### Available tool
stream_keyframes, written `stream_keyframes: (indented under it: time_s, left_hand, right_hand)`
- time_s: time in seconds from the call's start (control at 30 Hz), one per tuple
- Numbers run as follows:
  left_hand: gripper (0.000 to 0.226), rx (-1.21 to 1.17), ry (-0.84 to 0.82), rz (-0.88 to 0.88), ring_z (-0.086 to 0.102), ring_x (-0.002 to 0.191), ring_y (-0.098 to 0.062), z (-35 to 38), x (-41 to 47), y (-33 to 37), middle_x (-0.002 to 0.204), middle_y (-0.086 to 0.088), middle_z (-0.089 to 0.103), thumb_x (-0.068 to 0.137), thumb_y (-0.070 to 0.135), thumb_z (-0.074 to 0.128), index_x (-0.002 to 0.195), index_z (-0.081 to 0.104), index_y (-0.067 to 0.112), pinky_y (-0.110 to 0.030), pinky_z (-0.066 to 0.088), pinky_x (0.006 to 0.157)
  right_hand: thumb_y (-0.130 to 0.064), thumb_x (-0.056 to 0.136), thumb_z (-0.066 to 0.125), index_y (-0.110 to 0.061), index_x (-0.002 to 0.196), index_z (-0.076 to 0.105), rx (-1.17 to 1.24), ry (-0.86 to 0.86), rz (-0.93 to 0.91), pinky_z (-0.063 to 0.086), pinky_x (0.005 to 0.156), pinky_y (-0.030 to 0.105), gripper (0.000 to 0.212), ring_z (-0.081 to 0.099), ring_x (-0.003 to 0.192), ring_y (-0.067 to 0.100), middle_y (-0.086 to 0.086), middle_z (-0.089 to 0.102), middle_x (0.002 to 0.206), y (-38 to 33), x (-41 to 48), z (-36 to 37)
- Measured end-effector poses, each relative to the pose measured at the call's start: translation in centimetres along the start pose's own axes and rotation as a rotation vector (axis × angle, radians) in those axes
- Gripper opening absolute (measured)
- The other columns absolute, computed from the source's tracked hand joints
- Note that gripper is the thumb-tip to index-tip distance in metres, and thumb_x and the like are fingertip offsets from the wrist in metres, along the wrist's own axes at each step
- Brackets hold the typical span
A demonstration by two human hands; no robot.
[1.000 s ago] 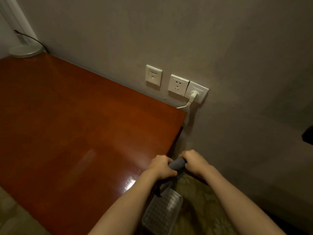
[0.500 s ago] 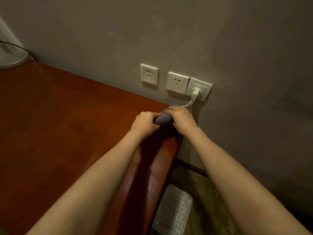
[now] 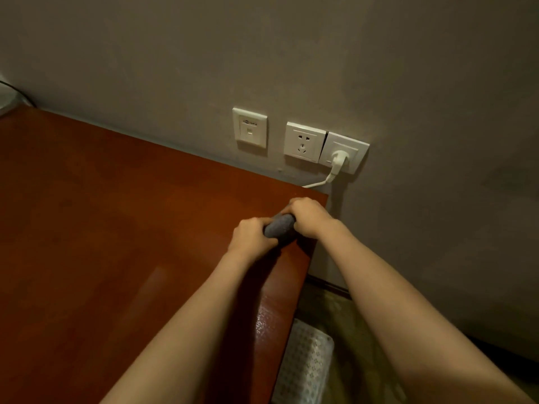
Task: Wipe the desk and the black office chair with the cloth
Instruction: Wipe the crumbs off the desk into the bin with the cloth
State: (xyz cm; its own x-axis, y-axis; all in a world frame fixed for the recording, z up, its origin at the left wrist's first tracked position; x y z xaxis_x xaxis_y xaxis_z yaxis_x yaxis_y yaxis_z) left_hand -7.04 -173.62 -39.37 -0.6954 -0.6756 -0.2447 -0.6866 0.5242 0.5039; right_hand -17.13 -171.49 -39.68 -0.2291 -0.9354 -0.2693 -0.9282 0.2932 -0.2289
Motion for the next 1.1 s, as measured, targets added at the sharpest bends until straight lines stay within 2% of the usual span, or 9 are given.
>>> stream_keyframes:
  time_s: [0.17,0.3,0.4,0.5,0.57,0.67,0.77,0.9,1.1]
  left_hand:
    - [0.048,-0.061,-0.052,-0.003,0.060,0.107,-0.021,2.6,-2.8,2.1,0.117,-0.003,0.066,0.080,0.025,0.065,0.127,0.058,0.027,-0.027,0.045,0.082]
    - [0.045,-0.109,-0.150,-0.008,0.060,0.107,-0.021,4.7,-4.7,3.9,0.117,-0.004,0.065,0.081,0.023,0.065,0.125,0.059,0.026,-0.026,0.046,0.083]
    - [0.038,0.118,-0.266,0.099,0.059,0.110,-0.028,8.4,-6.9,7.0,0.120,-0.010,0.063,0.085,0.019,0.061,0.123,0.060,0.016,-0.035,0.047,0.091]
    - [0.030,0.284,-0.351,0.130,0.058,0.112,-0.032,11.8,-9.2,8.6,0.122,-0.015,0.061,0.092,0.012,0.052,0.121,0.058,0.007,-0.040,0.047,0.090]
    - [0.033,0.269,-0.316,0.132,0.058,0.112,-0.032,11.5,-9.5,8.7,0.122,-0.014,0.060,0.091,0.013,0.054,0.124,0.057,0.010,-0.040,0.047,0.090]
    - [0.043,0.092,-0.246,0.070,0.058,0.111,-0.029,9.5,-9.5,8.0,0.121,-0.010,0.062,0.085,0.018,0.061,0.127,0.056,0.019,-0.035,0.047,0.091]
    - [0.044,0.005,-0.216,0.052,0.058,0.110,-0.026,7.9,-10.3,8.0,0.118,-0.008,0.064,0.081,0.020,0.062,0.125,0.058,0.023,-0.031,0.046,0.087]
    - [0.042,-0.030,-0.132,0.044,0.059,0.108,-0.024,4.8,-11.0,7.1,0.116,-0.004,0.065,0.082,0.019,0.060,0.124,0.059,0.026,-0.028,0.044,0.080]
    - [0.041,-0.025,0.044,-0.094,0.062,0.100,-0.020,-1.7,-12.8,1.2,0.112,-0.001,0.067,0.082,0.017,0.060,0.122,0.061,0.027,-0.026,0.045,0.074]
  right_hand:
    - [-0.006,0.088,0.052,-0.018,0.121,0.064,-0.057,-0.100,-0.003,0.045,0.087,0.035,0.038,0.057,0.108,0.027,0.009,0.063,0.117,1.5,-3.3,0.8]
    - [-0.008,0.087,0.055,-0.014,0.116,0.066,-0.004,-0.181,0.063,0.046,0.082,0.033,0.032,0.060,0.104,0.026,0.010,0.065,0.112,3.5,-6.8,2.0]
    - [-0.006,0.087,0.055,-0.006,0.108,0.066,0.051,-0.317,0.098,0.044,0.073,0.028,0.024,0.062,0.103,0.027,0.014,0.066,0.108,4.4,-11.4,6.1]
    - [-0.004,0.087,0.052,-0.017,0.115,0.065,0.091,-0.327,0.118,0.043,0.076,0.027,0.033,0.060,0.106,0.024,0.011,0.065,0.114,4.6,-15.6,9.0]
    - [-0.006,0.089,0.051,-0.022,0.120,0.061,0.063,-0.243,0.132,0.045,0.084,0.030,0.036,0.058,0.109,0.025,0.007,0.062,0.118,5.0,-15.9,8.1]
    - [-0.010,0.092,0.051,-0.028,0.124,0.059,0.019,-0.149,0.103,0.047,0.090,0.034,0.037,0.057,0.109,0.023,0.003,0.059,0.121,5.0,-15.1,6.2]
    - [-0.014,0.092,0.051,-0.024,0.122,0.060,-0.099,-0.174,0.031,0.047,0.093,0.038,0.033,0.055,0.111,0.025,0.005,0.057,0.121,3.7,-14.4,5.0]
    - [-0.010,0.090,0.051,-0.021,0.122,0.059,-0.171,-0.109,-0.039,0.046,0.092,0.039,0.034,0.054,0.112,0.028,0.008,0.056,0.120,1.0,-13.0,2.6]
    - [-0.008,0.087,0.052,-0.022,0.121,0.058,-0.123,0.031,-0.194,0.044,0.091,0.040,0.037,0.054,0.110,0.029,0.008,0.057,0.116,-7.2,-10.3,0.2]
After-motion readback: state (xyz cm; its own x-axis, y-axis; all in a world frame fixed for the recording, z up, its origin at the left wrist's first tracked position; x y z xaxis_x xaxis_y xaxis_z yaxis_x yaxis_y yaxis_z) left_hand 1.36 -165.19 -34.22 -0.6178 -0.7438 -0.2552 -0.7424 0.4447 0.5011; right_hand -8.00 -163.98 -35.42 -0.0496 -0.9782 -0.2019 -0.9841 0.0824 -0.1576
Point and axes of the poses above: each hand's wrist, its own x-axis towards the middle knuckle, its own z-axis out of the palm, y = z × x, the point moved 10 cm from there along x, towards the middle knuckle
